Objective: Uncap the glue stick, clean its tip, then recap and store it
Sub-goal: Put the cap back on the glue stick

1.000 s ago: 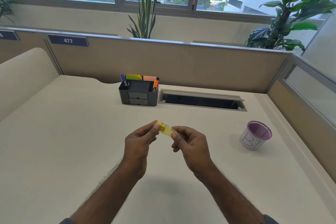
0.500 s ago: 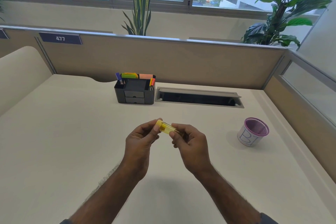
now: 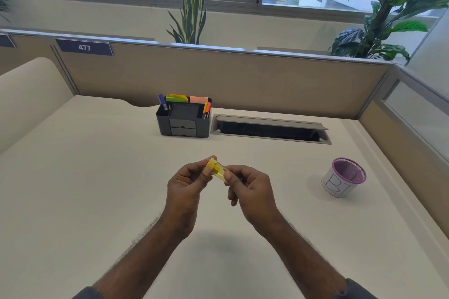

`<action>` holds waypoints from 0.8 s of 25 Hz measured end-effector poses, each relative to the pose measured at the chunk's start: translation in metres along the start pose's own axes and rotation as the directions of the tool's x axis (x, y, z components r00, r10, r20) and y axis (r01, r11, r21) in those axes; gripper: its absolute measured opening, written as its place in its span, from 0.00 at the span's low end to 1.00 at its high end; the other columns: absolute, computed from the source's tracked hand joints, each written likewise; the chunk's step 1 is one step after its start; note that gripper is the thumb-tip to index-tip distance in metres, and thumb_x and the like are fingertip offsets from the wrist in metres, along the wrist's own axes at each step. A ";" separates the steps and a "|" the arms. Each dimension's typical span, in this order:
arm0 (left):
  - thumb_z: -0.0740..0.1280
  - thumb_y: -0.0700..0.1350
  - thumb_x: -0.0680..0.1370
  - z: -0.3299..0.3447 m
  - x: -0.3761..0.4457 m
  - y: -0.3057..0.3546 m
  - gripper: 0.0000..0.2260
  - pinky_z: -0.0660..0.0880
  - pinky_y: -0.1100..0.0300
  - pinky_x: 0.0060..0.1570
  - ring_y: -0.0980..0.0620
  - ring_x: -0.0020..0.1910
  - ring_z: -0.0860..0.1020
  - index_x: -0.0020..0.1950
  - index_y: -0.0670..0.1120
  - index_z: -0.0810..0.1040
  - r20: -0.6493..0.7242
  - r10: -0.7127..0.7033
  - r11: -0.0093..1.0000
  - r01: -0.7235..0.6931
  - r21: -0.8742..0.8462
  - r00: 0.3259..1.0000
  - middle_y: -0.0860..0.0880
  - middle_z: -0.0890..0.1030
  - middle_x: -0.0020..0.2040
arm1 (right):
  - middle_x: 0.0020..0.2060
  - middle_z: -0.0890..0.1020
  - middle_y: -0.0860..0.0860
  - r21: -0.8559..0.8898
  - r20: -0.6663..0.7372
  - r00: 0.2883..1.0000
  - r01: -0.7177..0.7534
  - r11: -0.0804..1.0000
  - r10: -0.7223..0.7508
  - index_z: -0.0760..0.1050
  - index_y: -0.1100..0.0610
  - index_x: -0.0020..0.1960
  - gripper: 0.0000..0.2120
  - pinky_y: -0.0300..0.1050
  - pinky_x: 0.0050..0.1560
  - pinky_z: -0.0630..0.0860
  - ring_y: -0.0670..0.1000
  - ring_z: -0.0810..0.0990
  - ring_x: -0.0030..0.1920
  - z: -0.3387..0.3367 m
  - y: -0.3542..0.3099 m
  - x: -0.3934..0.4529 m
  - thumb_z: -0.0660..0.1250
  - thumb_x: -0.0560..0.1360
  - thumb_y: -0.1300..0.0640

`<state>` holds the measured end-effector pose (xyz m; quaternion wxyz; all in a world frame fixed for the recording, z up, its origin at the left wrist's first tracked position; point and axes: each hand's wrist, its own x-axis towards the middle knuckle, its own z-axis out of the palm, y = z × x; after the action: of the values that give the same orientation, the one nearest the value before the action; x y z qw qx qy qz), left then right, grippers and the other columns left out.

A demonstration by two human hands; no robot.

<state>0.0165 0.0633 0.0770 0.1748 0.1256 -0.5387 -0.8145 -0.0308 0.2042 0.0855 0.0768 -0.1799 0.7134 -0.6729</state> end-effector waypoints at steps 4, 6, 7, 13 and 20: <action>0.71 0.46 0.70 0.001 0.006 0.002 0.12 0.77 0.54 0.59 0.49 0.58 0.83 0.53 0.48 0.84 -0.035 0.041 0.998 -0.039 0.050 0.999 0.48 0.86 0.55 | 0.33 0.82 0.50 0.001 -0.002 1.000 -0.005 1.000 0.005 0.81 0.58 0.54 0.08 0.41 0.30 0.80 0.48 0.78 0.30 0.008 0.004 0.009 0.67 0.78 0.58; 0.71 0.47 0.71 -0.002 0.013 0.008 0.13 0.78 0.55 0.58 0.50 0.57 0.83 0.54 0.48 0.84 -0.032 0.063 0.991 -0.059 0.122 0.998 0.50 0.87 0.55 | 0.35 0.82 0.50 0.009 0.009 1.000 -0.010 1.000 0.010 0.81 0.57 0.53 0.06 0.40 0.32 0.80 0.49 0.79 0.31 0.012 0.007 0.015 0.67 0.78 0.58; 0.71 0.47 0.71 -0.004 0.018 0.012 0.13 0.78 0.56 0.57 0.50 0.57 0.83 0.55 0.48 0.84 -0.017 0.071 0.985 -0.068 0.161 0.997 0.50 0.87 0.54 | 0.37 0.83 0.50 0.002 0.023 1.000 -0.011 1.000 0.011 0.80 0.56 0.53 0.06 0.39 0.33 0.80 0.49 0.81 0.33 0.014 0.009 0.019 0.68 0.78 0.58; 0.74 0.42 0.73 -0.012 0.057 0.025 0.09 0.82 0.60 0.48 0.52 0.49 0.84 0.48 0.55 0.85 0.040 0.137 0.893 -0.141 0.427 0.990 0.53 0.87 0.45 | 0.47 0.83 0.41 -0.240 0.120 0.991 0.092 0.966 -0.064 0.76 0.48 0.60 0.12 0.32 0.40 0.79 0.42 0.80 0.48 0.037 0.019 0.060 0.68 0.77 0.55; 0.73 0.40 0.74 -0.055 0.144 0.044 0.11 0.81 0.62 0.50 0.52 0.50 0.83 0.52 0.55 0.83 0.075 0.265 0.781 -0.259 0.568 0.961 0.53 0.86 0.49 | 0.45 0.79 0.40 -0.312 0.127 0.964 0.262 0.913 -0.233 0.78 0.52 0.56 0.12 0.29 0.42 0.77 0.41 0.79 0.48 0.085 0.017 0.160 0.72 0.74 0.59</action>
<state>-0.0855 -0.0585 0.0940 0.2428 0.0998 -0.7697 -0.5820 -0.1517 0.0680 0.0827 -0.0086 -0.3080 0.7822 -0.5415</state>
